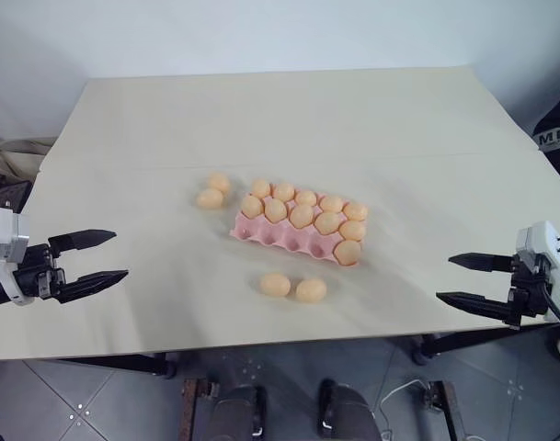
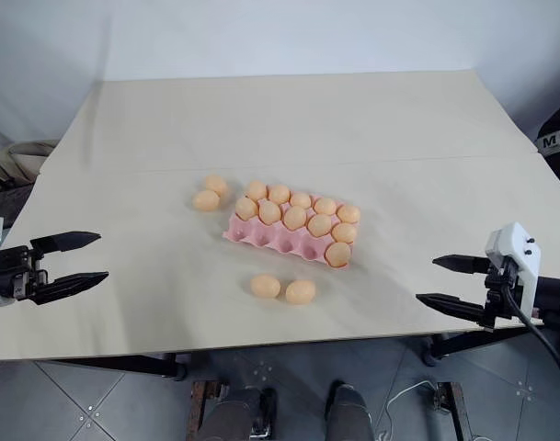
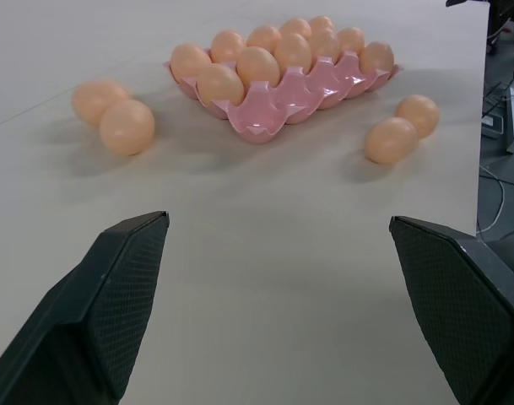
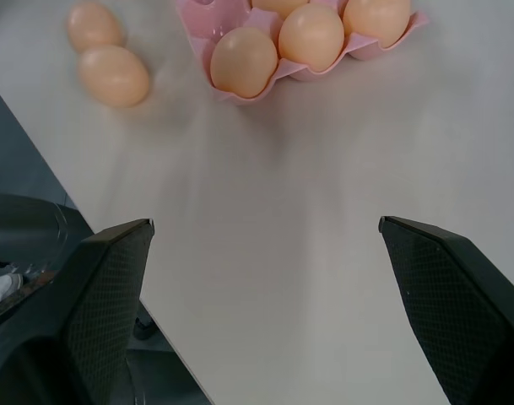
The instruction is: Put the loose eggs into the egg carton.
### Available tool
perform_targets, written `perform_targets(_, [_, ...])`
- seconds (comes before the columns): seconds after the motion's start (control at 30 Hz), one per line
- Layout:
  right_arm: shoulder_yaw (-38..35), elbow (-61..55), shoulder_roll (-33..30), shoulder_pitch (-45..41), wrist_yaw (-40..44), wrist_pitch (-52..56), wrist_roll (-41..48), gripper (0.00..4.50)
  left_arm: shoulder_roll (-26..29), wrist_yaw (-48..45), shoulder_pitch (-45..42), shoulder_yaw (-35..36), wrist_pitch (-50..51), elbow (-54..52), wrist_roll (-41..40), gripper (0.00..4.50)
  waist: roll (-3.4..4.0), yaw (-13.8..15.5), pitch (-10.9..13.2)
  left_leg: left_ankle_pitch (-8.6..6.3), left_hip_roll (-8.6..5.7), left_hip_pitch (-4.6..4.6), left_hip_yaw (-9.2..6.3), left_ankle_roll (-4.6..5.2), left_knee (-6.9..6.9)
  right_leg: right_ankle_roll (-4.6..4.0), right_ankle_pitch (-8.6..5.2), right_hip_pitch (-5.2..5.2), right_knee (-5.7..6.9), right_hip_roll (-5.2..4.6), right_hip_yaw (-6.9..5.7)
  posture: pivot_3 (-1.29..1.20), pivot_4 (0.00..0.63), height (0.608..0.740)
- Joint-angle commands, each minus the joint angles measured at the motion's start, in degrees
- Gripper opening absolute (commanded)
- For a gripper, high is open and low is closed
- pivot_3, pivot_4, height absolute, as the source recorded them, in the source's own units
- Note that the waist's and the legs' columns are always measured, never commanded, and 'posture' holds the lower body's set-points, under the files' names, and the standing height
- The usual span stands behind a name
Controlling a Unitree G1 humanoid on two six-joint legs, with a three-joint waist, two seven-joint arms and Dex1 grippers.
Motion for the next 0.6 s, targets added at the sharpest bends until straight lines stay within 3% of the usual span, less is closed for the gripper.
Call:
perform_targets(0.03, [-3.0,-1.7,-1.2,0.2,0.2,0.6,1.6,4.50,1.5,-0.7,-0.7,1.7,-1.5,1.1,-0.2,4.46,0.00,0.0,0.0,0.00,0.00,0.00,0.00,0.00,0.00,0.00,0.00,0.00,0.00,0.00,0.01,0.00,0.150,0.740])
perform_targets(0.4, [-3.3,-5.7,0.8,-1.5,-5.7,4.6,4.5,4.50,1.4,2.6,-2.7,1.1,2.6,-0.1,-0.7,4.46,-0.01,0.0,0.0,-0.02,0.03,0.00,0.05,0.00,0.00,0.00,0.01,-0.03,0.01,0.00,0.07,0.00,0.150,0.740])
perform_targets(0.6, [-2.7,-14.0,3.8,-1.8,-15.3,8.7,5.9,4.50,1.7,1.3,-1.4,2.4,1.2,-0.6,-0.8,4.46,-0.01,0.0,0.0,-0.05,0.08,0.00,0.08,-0.05,-0.03,0.00,0.01,-0.07,-0.01,-0.03,0.12,0.00,0.150,0.740])
